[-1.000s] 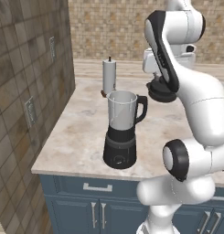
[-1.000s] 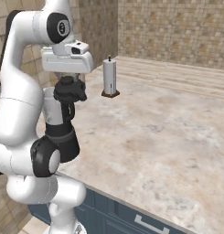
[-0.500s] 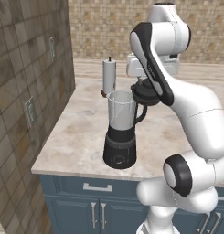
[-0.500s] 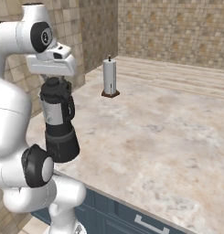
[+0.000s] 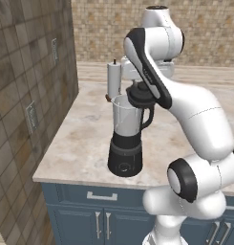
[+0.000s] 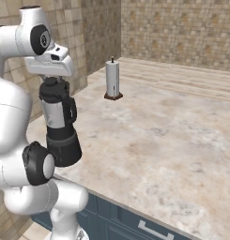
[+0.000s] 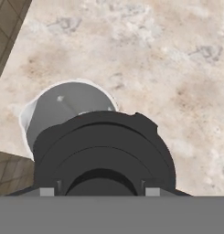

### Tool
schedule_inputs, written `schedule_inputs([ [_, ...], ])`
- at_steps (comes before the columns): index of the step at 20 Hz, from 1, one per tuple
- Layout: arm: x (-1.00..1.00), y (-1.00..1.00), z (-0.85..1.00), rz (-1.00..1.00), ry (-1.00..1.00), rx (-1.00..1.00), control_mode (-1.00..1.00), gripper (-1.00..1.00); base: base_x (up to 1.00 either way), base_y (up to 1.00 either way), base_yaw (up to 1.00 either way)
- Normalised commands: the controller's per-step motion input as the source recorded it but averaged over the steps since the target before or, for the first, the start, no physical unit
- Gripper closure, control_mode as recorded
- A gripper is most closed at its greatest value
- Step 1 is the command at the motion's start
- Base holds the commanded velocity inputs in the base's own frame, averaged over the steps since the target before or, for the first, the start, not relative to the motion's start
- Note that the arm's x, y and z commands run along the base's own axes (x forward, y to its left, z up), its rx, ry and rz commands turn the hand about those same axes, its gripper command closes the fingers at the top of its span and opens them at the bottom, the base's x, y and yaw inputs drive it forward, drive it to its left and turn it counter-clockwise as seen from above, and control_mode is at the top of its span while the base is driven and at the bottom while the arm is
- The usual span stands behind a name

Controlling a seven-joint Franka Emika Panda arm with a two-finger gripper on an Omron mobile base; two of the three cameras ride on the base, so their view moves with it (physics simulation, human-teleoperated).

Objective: Grab the onion and lemon wedge from the fridge, place them in the blender, close the lid, and turn on the blender to create a marinade.

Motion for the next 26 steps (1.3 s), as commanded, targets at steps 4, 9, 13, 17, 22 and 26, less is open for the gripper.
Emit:
schedule_inputs([
  [4, 0.36, 0.19, 0.03, 0.0, 0.0, 0.0, -1.0, 1.0, 0.0, 0.0, 0.0],
  [9, 0.29, 0.25, 0.0, 0.0, 0.0, 0.0, -1.0, 1.0, 0.0, 0.0, 0.0],
  [13, 0.18, 0.28, 0.0, 0.0, 0.0, 0.0, -1.0, 1.0, 0.0, 0.0, 0.0],
  [17, 0.17, 0.11, 0.0, 0.02, 0.0, 0.0, -1.0, 1.0, 0.0, 0.0, 0.0],
  [22, 0.03, 0.0, -0.02, 0.02, 0.0, 0.0, -1.0, 1.0, 0.0, 0.0, 0.0],
  [26, 0.0, 0.0, 0.0, 0.0, 0.0, 0.0, -1.0, 1.0, 0.0, 0.0, 0.0],
])
